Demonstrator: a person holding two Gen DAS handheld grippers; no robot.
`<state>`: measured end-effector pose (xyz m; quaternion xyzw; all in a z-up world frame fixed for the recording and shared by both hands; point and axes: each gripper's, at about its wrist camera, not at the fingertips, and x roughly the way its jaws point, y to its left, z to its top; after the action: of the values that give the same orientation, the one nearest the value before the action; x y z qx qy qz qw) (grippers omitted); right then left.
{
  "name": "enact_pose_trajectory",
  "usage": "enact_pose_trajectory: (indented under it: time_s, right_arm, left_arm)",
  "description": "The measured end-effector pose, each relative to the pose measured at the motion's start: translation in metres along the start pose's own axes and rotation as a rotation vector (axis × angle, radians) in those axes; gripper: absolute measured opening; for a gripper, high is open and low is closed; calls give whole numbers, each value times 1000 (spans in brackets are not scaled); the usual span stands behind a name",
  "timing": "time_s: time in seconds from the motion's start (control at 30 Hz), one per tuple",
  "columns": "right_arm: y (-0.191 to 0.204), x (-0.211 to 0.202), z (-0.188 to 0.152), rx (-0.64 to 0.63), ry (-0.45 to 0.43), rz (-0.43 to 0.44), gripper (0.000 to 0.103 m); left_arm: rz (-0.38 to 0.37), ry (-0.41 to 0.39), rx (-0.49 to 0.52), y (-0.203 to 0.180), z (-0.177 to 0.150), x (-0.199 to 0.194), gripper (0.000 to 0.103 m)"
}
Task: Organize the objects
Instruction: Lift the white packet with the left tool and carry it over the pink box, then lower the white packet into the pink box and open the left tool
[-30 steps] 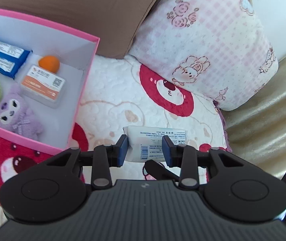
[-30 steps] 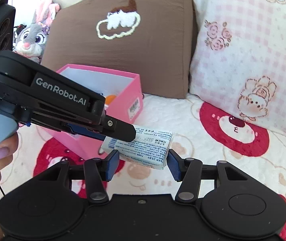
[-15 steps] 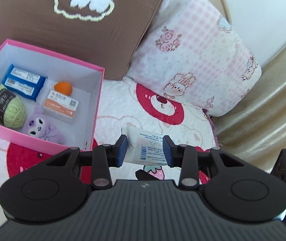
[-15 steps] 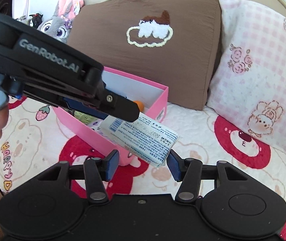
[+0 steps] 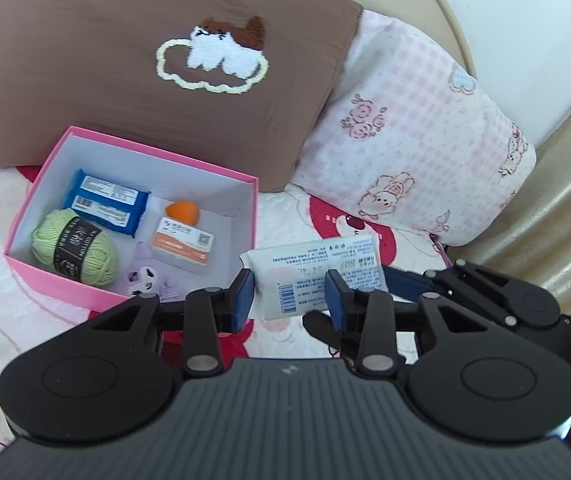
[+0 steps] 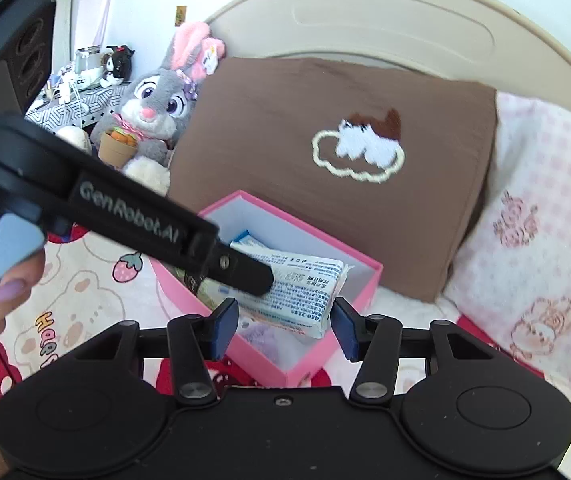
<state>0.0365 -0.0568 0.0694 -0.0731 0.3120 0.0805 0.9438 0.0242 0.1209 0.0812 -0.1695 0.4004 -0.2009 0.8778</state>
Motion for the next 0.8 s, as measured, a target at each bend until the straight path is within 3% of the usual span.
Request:
enact_pose_trajectory:
  time_s: [0.33, 0.8]
  right_arm:
    - [-1, 51, 28, 58, 13, 123, 45]
    - [-4, 179, 44, 95, 135, 202, 39]
  left_arm:
    - [91, 19, -34, 44, 36, 12, 36]
    - [235, 69, -55, 115, 85, 91, 36]
